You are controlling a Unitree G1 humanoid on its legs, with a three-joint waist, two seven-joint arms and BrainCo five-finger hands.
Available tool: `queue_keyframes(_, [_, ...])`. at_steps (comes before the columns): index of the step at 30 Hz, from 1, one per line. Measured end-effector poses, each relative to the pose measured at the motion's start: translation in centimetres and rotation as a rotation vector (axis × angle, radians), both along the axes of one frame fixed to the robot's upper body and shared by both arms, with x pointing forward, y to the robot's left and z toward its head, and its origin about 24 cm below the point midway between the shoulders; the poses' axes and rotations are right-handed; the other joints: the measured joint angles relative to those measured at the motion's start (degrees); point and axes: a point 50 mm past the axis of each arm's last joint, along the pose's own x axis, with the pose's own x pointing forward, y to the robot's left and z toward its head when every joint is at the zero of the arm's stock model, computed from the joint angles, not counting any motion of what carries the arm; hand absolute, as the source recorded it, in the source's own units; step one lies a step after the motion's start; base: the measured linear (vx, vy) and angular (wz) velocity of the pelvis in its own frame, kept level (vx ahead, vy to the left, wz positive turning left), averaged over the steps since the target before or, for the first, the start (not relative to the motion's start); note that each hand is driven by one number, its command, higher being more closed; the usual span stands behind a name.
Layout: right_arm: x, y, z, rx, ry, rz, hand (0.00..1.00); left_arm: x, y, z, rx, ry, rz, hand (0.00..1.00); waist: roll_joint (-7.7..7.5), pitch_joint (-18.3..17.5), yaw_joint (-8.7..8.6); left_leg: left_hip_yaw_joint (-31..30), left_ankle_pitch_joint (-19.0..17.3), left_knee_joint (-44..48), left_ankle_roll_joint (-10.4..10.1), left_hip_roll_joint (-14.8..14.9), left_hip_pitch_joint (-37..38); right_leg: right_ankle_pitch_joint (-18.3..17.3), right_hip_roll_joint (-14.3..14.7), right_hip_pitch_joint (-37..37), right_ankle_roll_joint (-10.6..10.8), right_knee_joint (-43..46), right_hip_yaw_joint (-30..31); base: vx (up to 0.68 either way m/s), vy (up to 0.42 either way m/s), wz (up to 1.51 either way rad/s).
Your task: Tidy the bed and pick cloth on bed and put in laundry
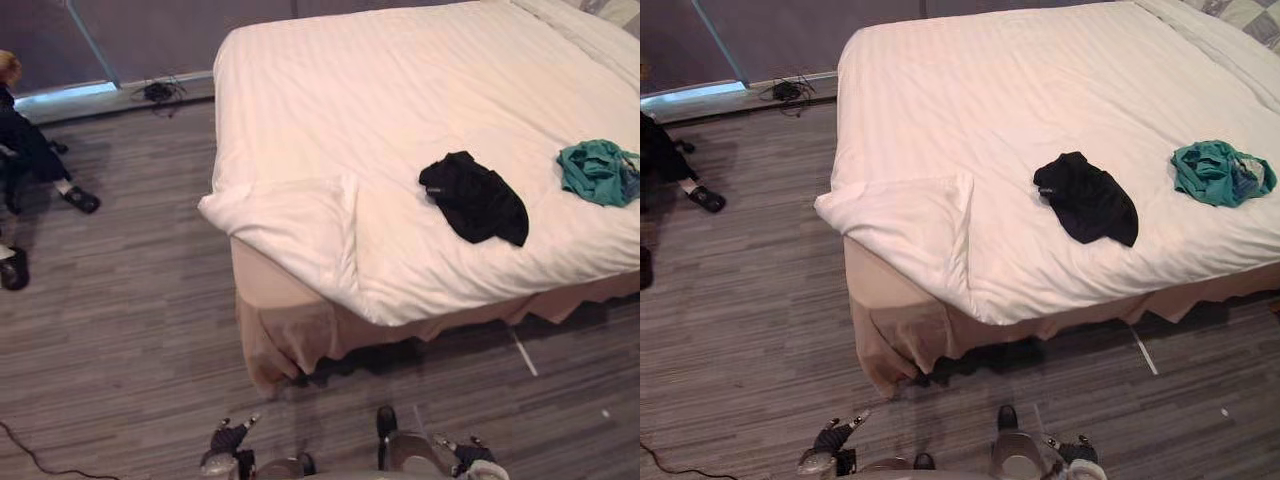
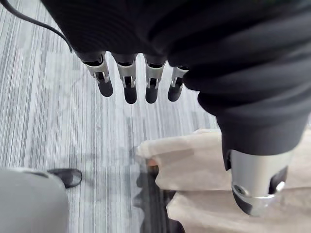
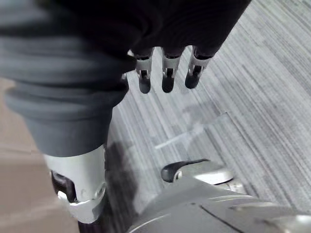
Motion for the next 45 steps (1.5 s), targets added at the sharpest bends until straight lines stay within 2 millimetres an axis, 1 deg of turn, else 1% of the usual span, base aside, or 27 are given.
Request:
queue_keyframes(2, [-0.2,-0.1,0.0,0.002,-0.003,-0.021,0.00,-0.2,0.6,0.1,0.001,-0.005,0.065,0.00,-0.31,-0.1,0.04,0.1,0.1,0.0,-0.1,0.8,0.0,0.5,0.7,1.2,-0.7,-2.0,-0.5,0.07,-0.087,0.09])
queue_keyframes(4, [-0.8,-0.1,-0.1,0.004,0.004,-0.051,0.00,0.4,1.6,0.6,0.029,-0.048,0.135,0.00,-0.42,-0.2,0.13,0.2,0.1,-0.1,-0.1,1.1,0.2,1.0,1.0,1.7,-1.3,-3.0,-0.7,0.02,-0.044,0.05])
queue_keyframes(5, [-1.2,-0.2,-0.1,0.001,0.011,-0.053,0.00,1.0,2.4,1.3,0.070,-0.096,0.162,0.00,-0.41,-0.2,0.60,0.2,0.1,-0.1,-0.1,1.2,0.1,1.4,1.1,2.0,-1.5,-3.7,-0.7,-0.04,-0.022,0.04])
queue_keyframes(7, [-1.8,-0.1,-0.1,-0.018,0.009,-0.055,0.00,3.3,6.1,4.3,0.223,-0.264,0.239,0.00,-0.38,-0.2,0.81,0.3,0.1,-0.1,-0.1,1.5,-0.7,2.5,1.3,2.1,-1.8,-5.3,-1.2,-0.06,-0.026,0.08])
queue_keyframes(8, [-1.9,-0.1,0.0,-0.026,0.008,-0.052,0.00,3.7,7.3,5.3,0.267,-0.312,0.270,0.00,-0.39,-0.2,0.77,0.4,0.1,-0.2,-0.1,1.6,-1.1,2.9,1.4,2.3,-1.8,-5.9,-1.2,-0.09,-0.034,0.04])
queue_keyframes(10, [-2.5,-0.1,0.1,-0.045,0.010,-0.032,0.00,5.5,11.4,9.8,0.443,-0.498,0.337,0.00,-0.30,-0.7,0.74,1.3,-0.1,-0.2,-0.3,2.1,-2.2,4.3,1.7,2.4,-2.2,-8.1,-1.4,-0.10,-0.042,0.00])
queue_keyframes(11, [-2.8,-0.2,0.1,-0.049,0.014,-0.029,0.00,5.9,12.1,10.9,0.483,-0.542,0.338,0.00,-0.29,-0.9,0.84,1.5,-0.1,-0.1,-0.3,2.1,-2.5,4.6,1.8,2.4,-2.1,-8.9,-1.4,-0.09,-0.047,-0.07])
queue_keyframes(13, [-3.5,-0.3,0.2,-0.067,0.015,-0.023,0.00,8.0,13.7,15.1,0.591,-0.708,0.335,0.00,0.12,-1.1,1.18,2.4,-0.3,0.3,-0.6,2.6,-3.5,5.6,2.2,2.1,-2.5,-10.1,-1.3,-0.09,-0.053,-0.11])
queue_keyframes(14, [-3.8,-0.4,0.2,-0.070,0.019,-0.021,0.00,8.6,13.8,16.0,0.609,-0.747,0.338,0.00,0.23,-1.3,1.26,2.9,-0.5,0.4,-0.8,2.8,-3.9,5.6,2.2,1.7,-2.5,-10.1,-1.4,-0.11,-0.071,-0.03])
queue_keyframes(16, [-4.1,-0.4,0.3,-0.077,0.019,-0.009,0.00,11.5,13.1,20.1,0.646,-0.941,0.322,0.00,0.49,-2.0,1.17,4.1,-0.3,1.1,-1.3,3.4,-7.3,6.1,2.3,-1.2,-3.2,-10.1,-1.6,-0.09,-0.071,0.09])
queue_keyframes(17, [-3.9,-0.5,0.3,-0.079,0.013,-0.009,0.00,12.2,12.8,21.1,0.649,-0.988,0.310,0.00,0.47,-2.0,1.18,4.7,-0.1,1.2,-1.6,3.6,-8.0,6.4,2.3,-2.1,-3.3,-10.1,-1.5,-0.07,-0.070,0.04])
queue_keyframes(18, [-3.7,-0.6,0.5,-0.084,0.000,-0.009,0.00,13.5,12.0,22.9,0.662,-1.063,0.278,0.00,0.45,-1.9,1.11,6.2,0.4,1.6,-2.2,4.1,-9.6,7.0,2.3,-3.7,-3.1,-10.1,-1.4,-0.08,-0.077,-0.08])
queue_keyframes(19, [-3.3,-0.8,0.6,-0.091,-0.014,-0.010,0.00,14.8,11.2,24.4,0.670,-1.128,0.241,0.00,0.42,-1.7,0.94,6.6,0.9,2.3,-2.4,4.2,-11.2,7.8,2.4,-5.1,-3.6,-10.1,-1.0,-0.06,-0.055,-0.12])
queue_keyframes(20, [-3.1,-0.9,0.7,-0.093,-0.026,-0.014,0.00,15.4,10.8,25.2,0.677,-1.155,0.221,0.00,0.36,-1.6,0.76,7.0,0.9,2.6,-2.4,4.3,-12.0,8.0,2.4,-6.0,-3.6,-10.0,-0.7,-0.05,-0.042,-0.24])
queue_keyframes(22, [-1.4,-1.0,1.1,-0.094,-0.090,-0.032,0.00,17.8,9.4,28.3,0.698,-1.268,0.165,0.00,-0.13,0.1,0.35,8.8,0.9,4.0,-2.4,4.5,-14.5,8.3,2.7,-9.3,-3.4,-8.9,0.9,-0.06,-0.035,-0.36])
queue_keyframes(23, [-1.0,-1.0,1.2,-0.095,-0.105,-0.031,0.00,18.4,9.0,29.3,0.699,-1.302,0.147,0.00,-0.48,0.6,0.37,9.4,0.9,4.4,-2.4,4.6,-15.4,8.4,2.8,-10.6,-3.3,-8.4,1.2,-0.08,-0.033,-0.33])
queue_keyframes(25, [0.4,-0.9,1.6,-0.091,-0.152,-0.032,0.00,20.0,7.7,32.5,0.740,-1.398,0.082,0.00,-1.36,1.7,0.08,10.2,0.9,5.4,-2.4,4.5,-18.5,9.3,2.8,-14.3,-3.6,-7.7,2.6,-0.07,-0.024,-0.24])
queue_keyframes(27, [2.2,-0.8,2.2,-0.095,-0.217,-0.021,0.00,21.9,5.7,36.5,0.797,-1.505,0.001,0.00,-2.15,4.9,-0.84,11.3,0.9,7.1,-2.4,4.6,-21.3,10.3,2.8,-17.3,-3.3,-7.6,3.9,-0.06,-0.009,-0.22])
queue_keyframes(28, [2.7,-0.8,2.4,-0.097,-0.233,-0.020,0.00,22.6,5.0,37.5,0.814,-1.520,-0.030,0.00,-2.19,5.9,-1.02,11.5,0.9,7.6,-2.4,4.7,-22.2,10.8,2.8,-18.1,-3.5,-7.6,4.1,-0.06,0.008,-0.17])
queue_keyframes(30, [3.6,-0.6,2.8,-0.104,-0.272,-0.030,0.00,24.6,3.0,39.3,0.863,-1.515,-0.126,0.00,-2.17,7.9,-1.16,12.3,0.7,8.6,-2.2,4.8,-24.3,11.4,2.9,-20.2,-3.4,-7.6,5.0,-0.04,0.019,-0.18])
queue_keyframes(31, [4.2,-0.6,3.1,-0.103,-0.299,-0.040,0.00,26.0,1.9,40.3,0.889,-1.492,-0.183,0.00,-2.20,9.7,-1.50,12.7,0.5,9.2,-2.2,5.0,-25.0,11.7,3.0,-20.9,-3.1,-7.6,5.6,-0.03,0.027,-0.17])
queue_keyframes(34, [4.8,-0.6,3.4,-0.108,-0.325,-0.053,0.00,27.9,0.8,40.6,0.933,-1.403,-0.294,0.00,-2.29,10.8,-2.85,13.1,-0.4,10.7,-1.9,5.3,-26.9,11.9,3.1,-22.4,-2.9,-7.5,6.0,-0.02,0.027,-0.09])
queue_keyframes(35, [5.0,-0.4,3.5,-0.105,-0.334,-0.049,0.00,28.4,0.7,40.6,0.948,-1.366,-0.326,1.00,-2.39,11.2,-2.95,13.4,-0.8,11.2,-1.8,5.5,-27.2,11.9,3.3,-22.7,-2.8,-7.5,6.3,0.00,0.031,-0.19])
queue_keyframes(37, [5.8,-0.3,3.8,-0.103,-0.365,-0.040,0.00,29.6,0.8,40.2,0.998,-1.254,-0.399,1.00,-2.37,12.7,-3.07,14.2,-2.1,13.3,-1.6,6.0,-27.7,11.9,3.5,-22.7,-2.8,-7.4,7.1,0.00,0.034,-0.21])
queue_keyframes(41, [7.4,-0.5,4.6,-0.094,-0.426,-0.067,0.00,30.0,0.7,41.2,1.102,-1.199,-0.491,1.00,-2.52,13.3,-2.48,14.8,-3.8,16.3,-1.4,7.1,-28.3,11.9,4.0,-22.7,-2.5,-6.5,7.6,-0.01,0.025,-0.10])
queue_keyframes(44, [9.8,-2.3,7.5,-0.147,-0.576,-0.089,0.00,30.0,1.6,40.9,1.130,-1.148,-0.550,1.00,-2.53,13.3,-2.06,14.9,-4.4,17.1,-0.8,6.9,-28.1,11.8,3.6,-22.4,-2.4,-6.0,7.9,-0.03,0.027,-0.04])
queue_keyframes(45, [10.5,-3.3,9.0,-0.188,-0.638,-0.087,0.00,30.0,1.8,40.5,1.124,-1.131,-0.564,1.00,-2.50,13.3,-1.84,14.8,-4.5,17.2,-0.7,6.7,-27.5,11.7,3.4,-21.8,-2.2,-5.9,7.8,0.00,0.000,0.00])
